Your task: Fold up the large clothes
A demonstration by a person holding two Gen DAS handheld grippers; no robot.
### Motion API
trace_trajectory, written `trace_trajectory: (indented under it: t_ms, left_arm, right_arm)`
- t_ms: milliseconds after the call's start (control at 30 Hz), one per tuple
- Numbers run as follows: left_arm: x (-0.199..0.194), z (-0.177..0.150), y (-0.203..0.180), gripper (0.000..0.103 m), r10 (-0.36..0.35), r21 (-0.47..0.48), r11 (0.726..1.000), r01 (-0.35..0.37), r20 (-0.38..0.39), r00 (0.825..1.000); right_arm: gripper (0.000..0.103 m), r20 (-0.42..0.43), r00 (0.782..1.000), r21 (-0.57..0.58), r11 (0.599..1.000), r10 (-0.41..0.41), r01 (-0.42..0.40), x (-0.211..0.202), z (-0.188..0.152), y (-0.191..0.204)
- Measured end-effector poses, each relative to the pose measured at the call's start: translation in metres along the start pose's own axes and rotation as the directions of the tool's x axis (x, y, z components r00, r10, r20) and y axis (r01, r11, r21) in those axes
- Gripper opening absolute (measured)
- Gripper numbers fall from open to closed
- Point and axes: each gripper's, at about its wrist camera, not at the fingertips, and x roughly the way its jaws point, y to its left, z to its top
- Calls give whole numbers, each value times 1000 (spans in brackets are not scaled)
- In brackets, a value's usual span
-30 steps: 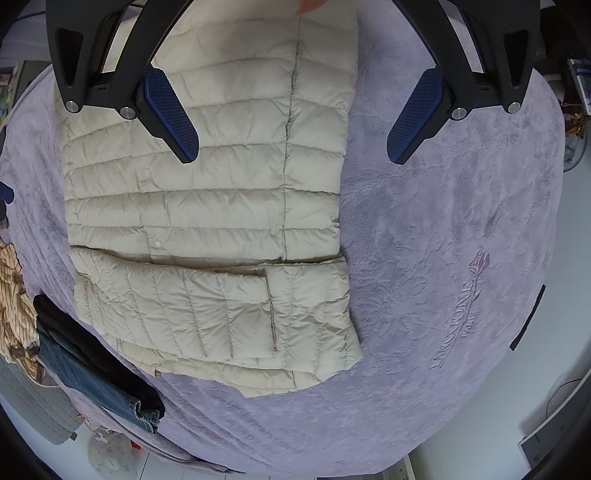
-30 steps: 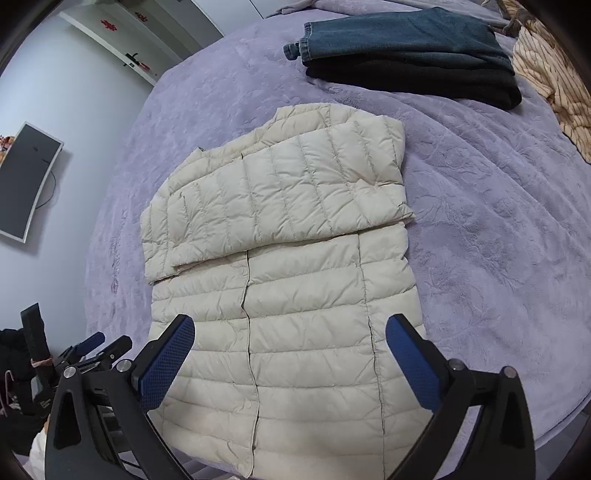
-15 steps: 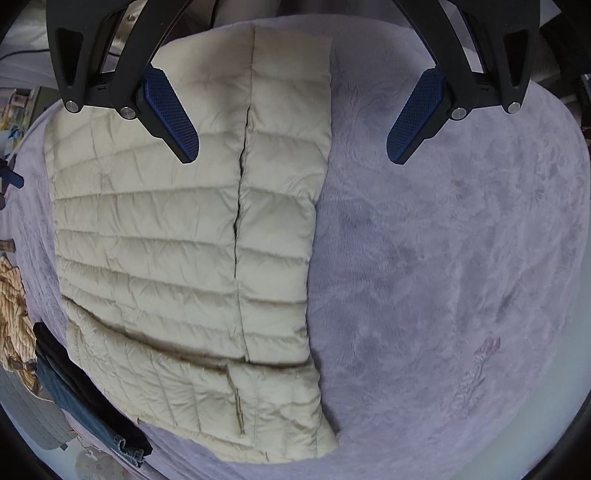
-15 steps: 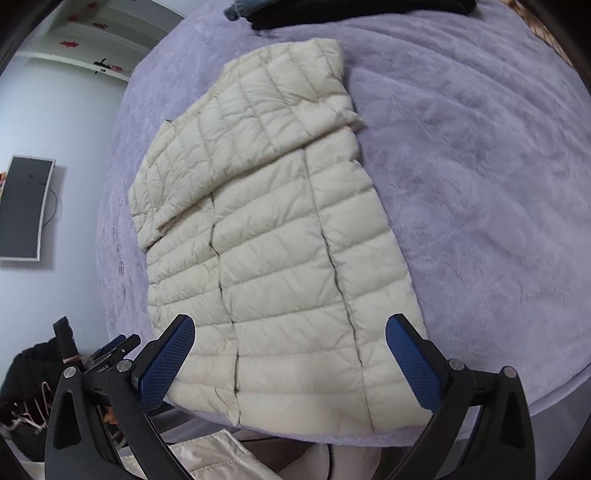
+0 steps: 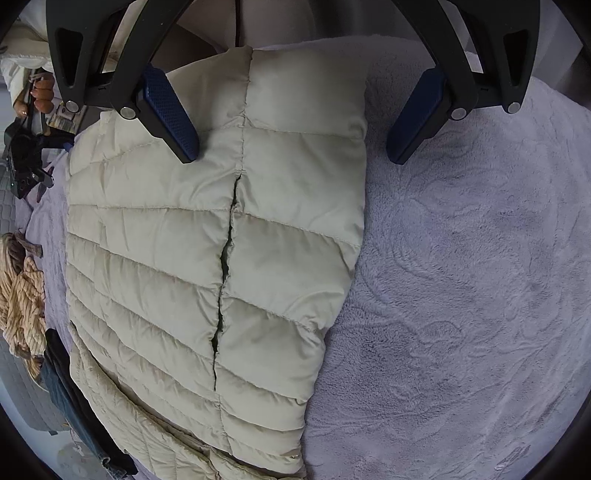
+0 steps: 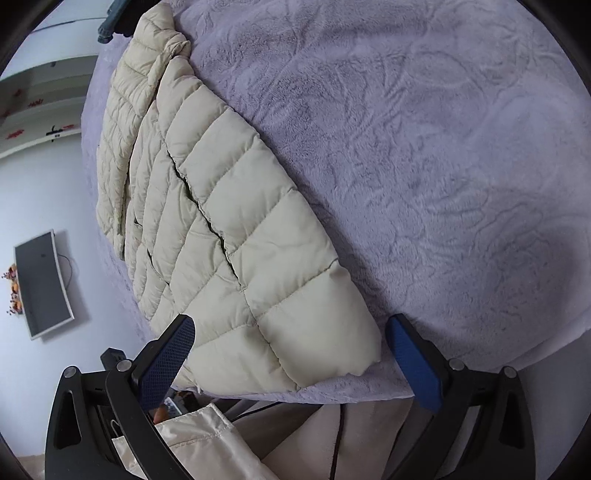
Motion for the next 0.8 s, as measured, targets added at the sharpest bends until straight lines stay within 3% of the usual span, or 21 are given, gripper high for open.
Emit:
trace_trajectory:
  t_ms: [167,267,333,367,433,500,533,600,800]
  left_arm:
    - [2,-7,-21,98,-39,24,999,39,-4,999]
    - [4,-10,-36,84,-27,62,998,28,-11,1000]
    - [4,-10,-40,61,-32,69,997,32,-12,999]
    - [1,-2,-35,56,-34,66,997,35,-10,999]
    - [-2,0,-29,37,-48,57,997,48,-4,999]
    - [-6,0,-24,30,-58,55,997,58,3,998]
    - [-7,0,-23,22,-63,62,996,62,6,998]
    - [-11,0,-22,16,-79,71,994,79,10,997]
    - [-46,0,-15,11,-197,77,978,193,36,980]
  right_arm:
    - [103,9,996,7,996,94,-94,8,-2,9]
    - [103,2,990,-4,990,140,-140,12,-4,18]
    - [103,1,989,-3,989,150,-150,14,-6,23]
    - [102,3,988,-1,988,153,-153,15,-7,25]
    - [94,1,986,3,986,164,-164,18,-8,29]
    - [64,-9,989,3,989,151,-151,19,-9,31]
    - [56,-15,990,2,990,140,-140,19,-8,28]
    - [18,-13,991,-2,991,135,-135,19,-8,28]
    - [13,8,980,-97,975,201,-199,1,-11,53]
